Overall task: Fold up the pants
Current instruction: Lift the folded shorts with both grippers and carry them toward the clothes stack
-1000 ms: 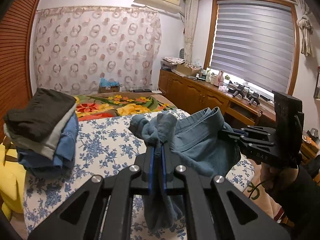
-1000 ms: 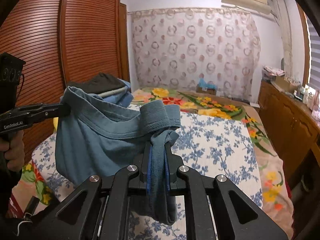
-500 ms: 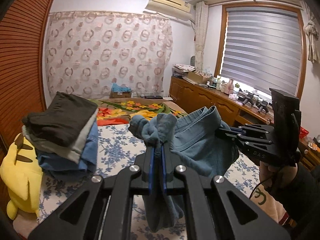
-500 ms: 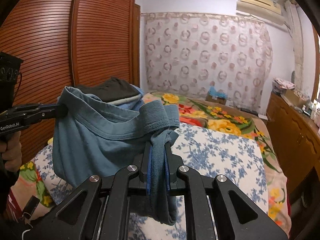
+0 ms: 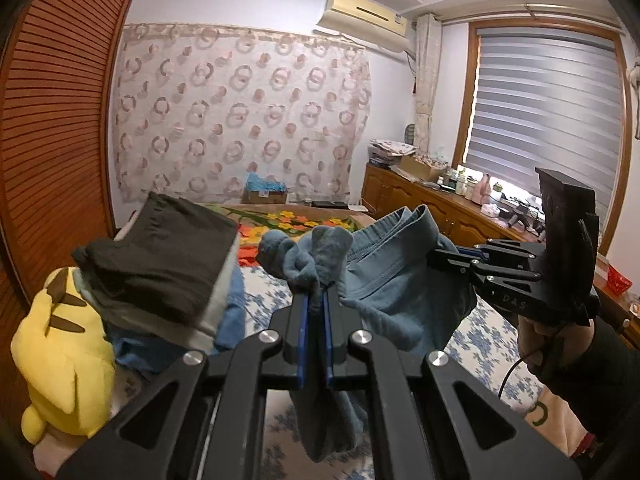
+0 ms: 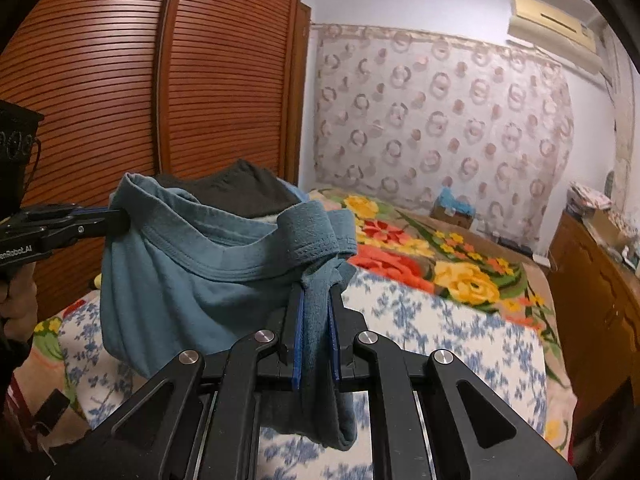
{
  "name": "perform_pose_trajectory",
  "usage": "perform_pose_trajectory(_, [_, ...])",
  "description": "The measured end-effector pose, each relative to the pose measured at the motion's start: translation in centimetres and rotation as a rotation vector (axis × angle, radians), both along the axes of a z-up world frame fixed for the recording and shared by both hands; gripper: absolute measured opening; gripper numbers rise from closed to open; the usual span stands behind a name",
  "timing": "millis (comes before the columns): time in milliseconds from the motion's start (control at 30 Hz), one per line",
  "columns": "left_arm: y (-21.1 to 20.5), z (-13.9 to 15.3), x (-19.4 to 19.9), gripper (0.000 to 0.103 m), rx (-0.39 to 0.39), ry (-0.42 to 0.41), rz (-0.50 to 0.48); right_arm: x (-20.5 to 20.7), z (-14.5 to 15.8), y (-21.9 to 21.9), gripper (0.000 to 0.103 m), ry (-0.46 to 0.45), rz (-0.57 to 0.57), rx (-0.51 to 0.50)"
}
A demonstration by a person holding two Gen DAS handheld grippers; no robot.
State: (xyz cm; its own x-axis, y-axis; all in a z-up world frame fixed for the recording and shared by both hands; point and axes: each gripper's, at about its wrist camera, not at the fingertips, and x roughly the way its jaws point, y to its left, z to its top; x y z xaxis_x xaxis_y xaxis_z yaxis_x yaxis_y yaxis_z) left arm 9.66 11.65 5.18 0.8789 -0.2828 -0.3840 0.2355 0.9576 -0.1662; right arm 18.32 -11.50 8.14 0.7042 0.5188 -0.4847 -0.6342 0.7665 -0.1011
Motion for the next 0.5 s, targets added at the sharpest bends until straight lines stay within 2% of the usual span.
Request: perform_pose_trajectory(500, [5.8,2.1,4.6,0.003,0.013,-0.009,0.097,8.1,2.8,7.2,0.008,-0.052,0.089,0.002])
